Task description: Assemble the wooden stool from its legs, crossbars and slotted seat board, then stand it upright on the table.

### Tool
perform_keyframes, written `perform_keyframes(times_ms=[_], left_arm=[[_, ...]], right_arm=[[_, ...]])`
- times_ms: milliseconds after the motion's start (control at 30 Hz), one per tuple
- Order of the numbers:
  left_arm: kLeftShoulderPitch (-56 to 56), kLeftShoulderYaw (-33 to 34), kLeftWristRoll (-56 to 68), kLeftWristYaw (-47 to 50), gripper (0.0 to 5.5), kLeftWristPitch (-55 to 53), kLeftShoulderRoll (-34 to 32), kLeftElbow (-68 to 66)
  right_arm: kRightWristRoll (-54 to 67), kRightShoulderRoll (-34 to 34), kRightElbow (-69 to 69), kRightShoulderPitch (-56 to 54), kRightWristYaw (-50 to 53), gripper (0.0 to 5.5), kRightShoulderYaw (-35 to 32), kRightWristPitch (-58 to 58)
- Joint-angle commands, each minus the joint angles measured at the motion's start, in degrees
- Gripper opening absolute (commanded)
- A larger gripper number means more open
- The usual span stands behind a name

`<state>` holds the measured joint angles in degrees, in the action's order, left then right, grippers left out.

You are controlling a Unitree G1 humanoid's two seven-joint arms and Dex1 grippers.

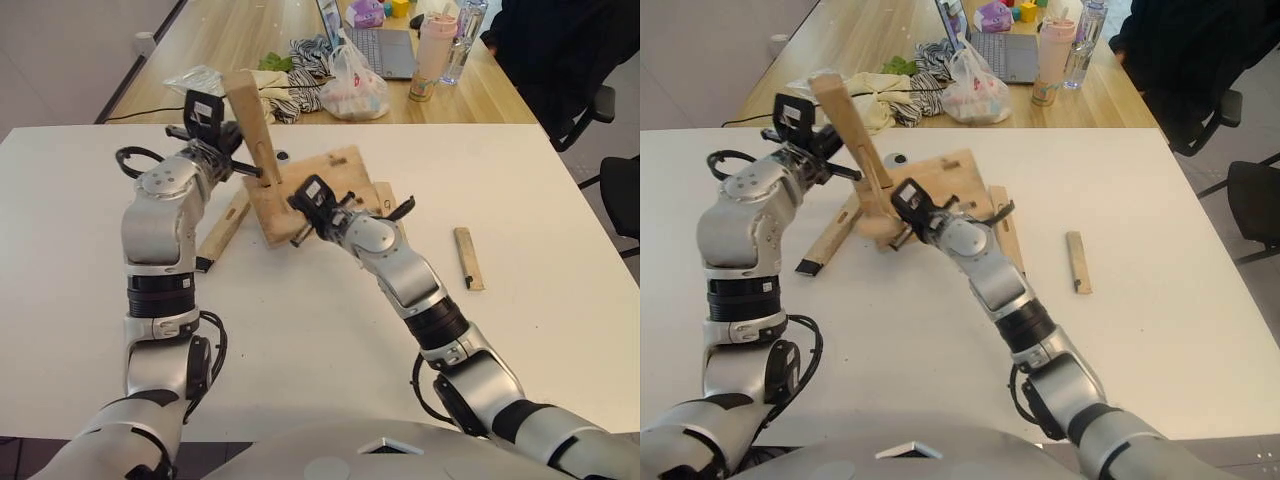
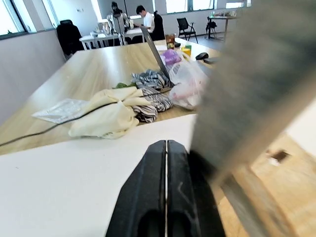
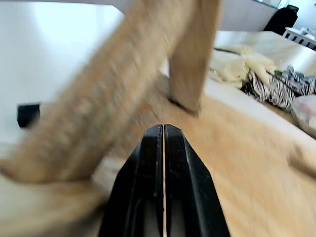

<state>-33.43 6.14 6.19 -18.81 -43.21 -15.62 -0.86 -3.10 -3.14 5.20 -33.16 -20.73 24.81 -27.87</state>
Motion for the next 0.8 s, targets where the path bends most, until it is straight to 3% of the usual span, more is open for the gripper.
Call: perform_keyframes(times_ms=[33,133,300,467,600,700,800], left_arm=[[-3.4,-0.9,-1.3,2.1,0.00,4.7,0.1,-7.1],[-4.1,-0.1,-2.4,3.6,0.00,7.9,-1.7,-9.1],[-0.5,6.7,-1.6,2.4,0.00,8.2,-10.5,-6.1],[10.3,-2.1,1.8,-18.0,0.00,-2.4,-26.8,5.8],[23.6,-5.4,4.0,-32.3,0.00,-1.3,-39.9,18.1],[28.7,-7.1,5.1,-35.3,0.00,-1.3,-42.0,22.1],[27.7,-15.4,2.7,-34.0,0.00,-0.9,-37.5,19.7]], right_arm=[[0.8,-3.7,-0.6,-3.9,-1.6,0.04,1.2,0.0],[0.6,-2.6,0.2,-5.3,-1.6,0.04,-0.8,0.5],[-0.1,6.8,12.9,-8.7,-2.8,0.04,-8.9,6.3],[-2.6,12.2,41.3,-13.8,-4.9,0.04,-10.5,17.7],[-5.1,12.3,56.8,-16.7,-7.8,0.04,-9.5,23.0],[-8.1,12.5,60.8,-16.5,-13.4,0.04,-6.6,25.2],[-11.9,14.6,59.9,-14.1,-19.9,0.04,-2.2,26.5]])
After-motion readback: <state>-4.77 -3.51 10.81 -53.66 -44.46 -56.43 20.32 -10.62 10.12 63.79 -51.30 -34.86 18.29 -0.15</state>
